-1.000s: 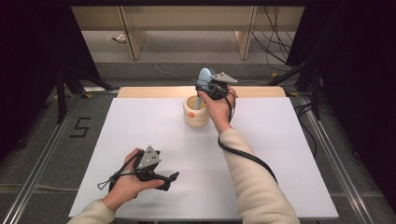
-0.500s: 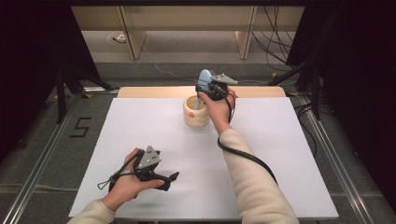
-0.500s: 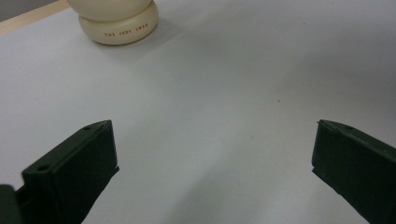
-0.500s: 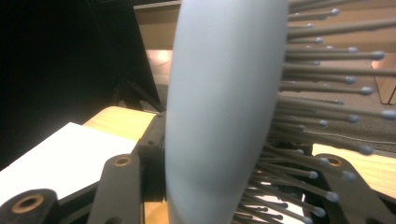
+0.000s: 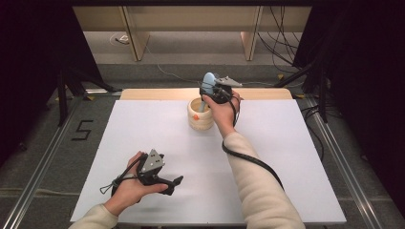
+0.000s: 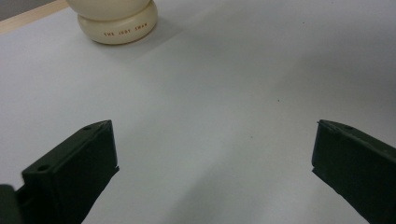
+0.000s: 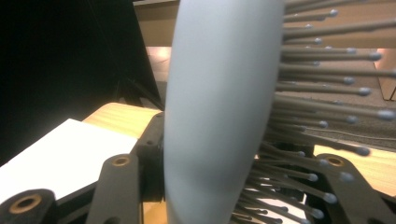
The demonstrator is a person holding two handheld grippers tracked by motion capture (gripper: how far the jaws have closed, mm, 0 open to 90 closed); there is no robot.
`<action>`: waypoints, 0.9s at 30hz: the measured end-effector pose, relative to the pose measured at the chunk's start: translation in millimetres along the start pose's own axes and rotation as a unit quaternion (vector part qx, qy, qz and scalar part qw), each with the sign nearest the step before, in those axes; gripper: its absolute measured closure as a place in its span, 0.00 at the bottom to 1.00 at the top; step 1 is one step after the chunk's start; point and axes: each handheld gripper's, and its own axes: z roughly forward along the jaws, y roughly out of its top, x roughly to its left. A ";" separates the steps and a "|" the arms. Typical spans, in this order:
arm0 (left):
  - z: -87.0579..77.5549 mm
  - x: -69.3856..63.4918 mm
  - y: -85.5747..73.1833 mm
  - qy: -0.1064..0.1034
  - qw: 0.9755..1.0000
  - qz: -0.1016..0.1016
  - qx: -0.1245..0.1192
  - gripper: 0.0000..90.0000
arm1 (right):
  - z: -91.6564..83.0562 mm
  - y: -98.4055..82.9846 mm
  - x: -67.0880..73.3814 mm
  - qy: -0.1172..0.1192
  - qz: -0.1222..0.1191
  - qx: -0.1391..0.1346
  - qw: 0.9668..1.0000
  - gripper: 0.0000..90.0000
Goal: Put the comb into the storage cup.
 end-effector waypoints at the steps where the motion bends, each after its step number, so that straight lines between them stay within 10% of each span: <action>1: 0.0 0.0 0.0 0.000 1.000 0.000 0.000 0.00 | -0.2 0.1 -0.3 -0.002 0.000 0.000 1.000 0.54; 27: 1.2 -1.3 -0.3 0.000 1.000 0.001 0.002 0.00 | -6.8 -5.5 -22.6 -0.014 0.027 0.023 0.999 0.41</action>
